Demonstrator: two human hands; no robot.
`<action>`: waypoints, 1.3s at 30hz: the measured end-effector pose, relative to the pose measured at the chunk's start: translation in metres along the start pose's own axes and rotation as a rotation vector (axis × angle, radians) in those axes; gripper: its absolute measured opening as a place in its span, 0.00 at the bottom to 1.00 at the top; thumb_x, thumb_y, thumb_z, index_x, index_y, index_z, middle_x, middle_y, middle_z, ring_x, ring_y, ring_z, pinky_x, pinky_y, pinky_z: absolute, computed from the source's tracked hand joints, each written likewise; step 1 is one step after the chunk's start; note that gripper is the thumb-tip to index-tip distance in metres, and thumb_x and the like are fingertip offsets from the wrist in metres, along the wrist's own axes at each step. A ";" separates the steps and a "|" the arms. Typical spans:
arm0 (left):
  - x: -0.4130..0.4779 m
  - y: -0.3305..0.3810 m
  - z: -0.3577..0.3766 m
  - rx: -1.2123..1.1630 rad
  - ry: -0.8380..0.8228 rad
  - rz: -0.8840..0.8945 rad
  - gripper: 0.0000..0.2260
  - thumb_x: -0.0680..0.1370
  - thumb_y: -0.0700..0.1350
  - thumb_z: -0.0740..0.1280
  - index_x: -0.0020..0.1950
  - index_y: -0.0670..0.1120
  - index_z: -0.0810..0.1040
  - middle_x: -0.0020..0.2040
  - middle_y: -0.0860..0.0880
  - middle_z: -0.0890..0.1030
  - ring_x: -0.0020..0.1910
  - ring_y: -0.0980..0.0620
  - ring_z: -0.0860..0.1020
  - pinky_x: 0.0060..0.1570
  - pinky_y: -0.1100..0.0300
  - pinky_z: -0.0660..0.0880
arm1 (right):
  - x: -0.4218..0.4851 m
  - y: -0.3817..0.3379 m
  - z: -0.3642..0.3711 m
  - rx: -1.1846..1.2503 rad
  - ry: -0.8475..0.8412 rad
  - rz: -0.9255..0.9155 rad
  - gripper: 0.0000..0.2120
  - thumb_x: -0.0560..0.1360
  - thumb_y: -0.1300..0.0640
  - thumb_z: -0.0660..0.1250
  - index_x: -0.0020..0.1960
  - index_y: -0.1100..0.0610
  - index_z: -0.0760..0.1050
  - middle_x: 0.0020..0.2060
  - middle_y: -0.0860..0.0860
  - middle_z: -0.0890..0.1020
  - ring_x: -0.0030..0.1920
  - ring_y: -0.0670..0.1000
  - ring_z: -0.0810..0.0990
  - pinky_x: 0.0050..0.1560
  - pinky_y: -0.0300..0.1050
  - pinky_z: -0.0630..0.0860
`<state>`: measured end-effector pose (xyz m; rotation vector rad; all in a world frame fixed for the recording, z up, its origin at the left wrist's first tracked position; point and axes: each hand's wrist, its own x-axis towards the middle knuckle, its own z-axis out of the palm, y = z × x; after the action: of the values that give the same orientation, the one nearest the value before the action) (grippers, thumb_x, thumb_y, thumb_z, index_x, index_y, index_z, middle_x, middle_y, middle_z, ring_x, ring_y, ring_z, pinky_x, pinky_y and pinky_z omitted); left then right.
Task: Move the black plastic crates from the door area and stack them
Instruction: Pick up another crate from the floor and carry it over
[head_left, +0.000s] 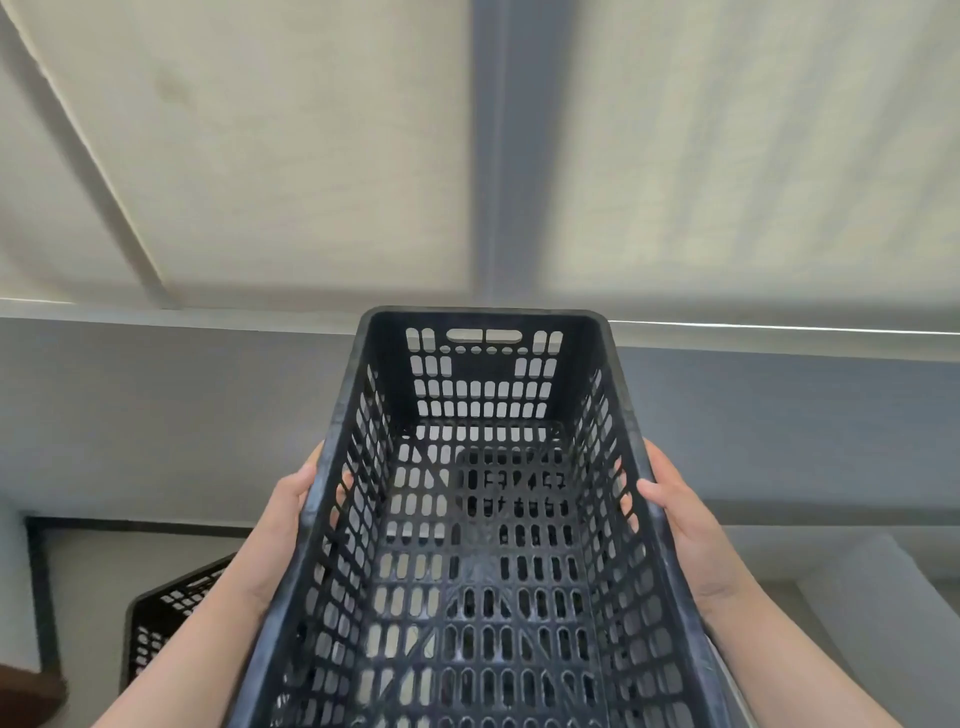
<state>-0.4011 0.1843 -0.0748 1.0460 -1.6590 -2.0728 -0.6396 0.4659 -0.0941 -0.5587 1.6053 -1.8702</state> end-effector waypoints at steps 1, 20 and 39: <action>0.002 -0.002 0.012 0.007 0.022 0.003 0.19 0.83 0.60 0.47 0.69 0.62 0.71 0.56 0.45 0.85 0.47 0.46 0.85 0.43 0.51 0.79 | 0.002 0.000 -0.013 0.000 -0.007 0.018 0.43 0.69 0.34 0.73 0.81 0.44 0.66 0.77 0.43 0.73 0.79 0.49 0.69 0.80 0.62 0.61; 0.093 -0.030 0.041 0.065 -0.190 0.095 0.12 0.86 0.47 0.54 0.63 0.56 0.74 0.66 0.48 0.81 0.48 0.59 0.84 0.46 0.62 0.80 | 0.026 0.016 -0.058 -0.007 0.113 0.109 0.23 0.84 0.53 0.56 0.79 0.48 0.70 0.72 0.50 0.80 0.72 0.55 0.78 0.77 0.67 0.66; 0.153 -0.098 0.073 0.216 -0.002 -0.109 0.24 0.80 0.59 0.60 0.77 0.63 0.65 0.72 0.53 0.76 0.68 0.50 0.76 0.70 0.43 0.68 | 0.083 0.077 -0.112 0.086 0.078 0.218 0.23 0.84 0.60 0.56 0.76 0.49 0.71 0.66 0.48 0.84 0.66 0.52 0.83 0.56 0.46 0.83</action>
<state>-0.5366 0.1704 -0.2148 1.2261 -1.9005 -1.9923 -0.7607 0.4841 -0.1947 -0.2642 1.5589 -1.8059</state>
